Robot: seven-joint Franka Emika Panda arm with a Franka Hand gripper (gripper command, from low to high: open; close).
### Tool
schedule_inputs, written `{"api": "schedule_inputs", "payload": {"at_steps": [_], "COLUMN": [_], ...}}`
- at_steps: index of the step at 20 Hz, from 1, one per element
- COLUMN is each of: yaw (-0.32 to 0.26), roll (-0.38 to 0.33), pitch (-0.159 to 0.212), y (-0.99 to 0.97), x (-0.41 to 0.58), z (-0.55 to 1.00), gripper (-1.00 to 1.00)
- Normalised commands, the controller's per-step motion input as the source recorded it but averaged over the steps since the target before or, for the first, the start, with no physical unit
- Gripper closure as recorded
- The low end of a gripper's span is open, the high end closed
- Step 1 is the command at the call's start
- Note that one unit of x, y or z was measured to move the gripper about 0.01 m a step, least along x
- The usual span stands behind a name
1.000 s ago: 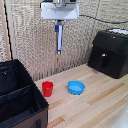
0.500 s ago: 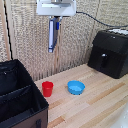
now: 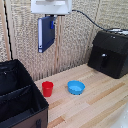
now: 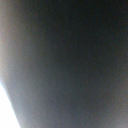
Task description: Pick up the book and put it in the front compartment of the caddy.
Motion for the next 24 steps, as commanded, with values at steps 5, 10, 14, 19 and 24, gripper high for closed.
{"api": "schedule_inputs", "payload": {"at_steps": [5,10,14,19,24], "yaw": [-0.078,-0.072,-0.138,-0.164,-0.148], "roll": [-0.013,-0.024,-0.042,-0.05,-0.058], "pitch": [0.0,0.0,0.002,0.023,0.046], "y": [0.66,0.67,0.68,0.68,0.69], "x": [-0.407,-0.414,-0.137,-0.033,-0.088], "z": [0.29,0.25,0.08,0.0,0.0], "gripper": [1.0,1.0,1.0,1.0,1.0]}}
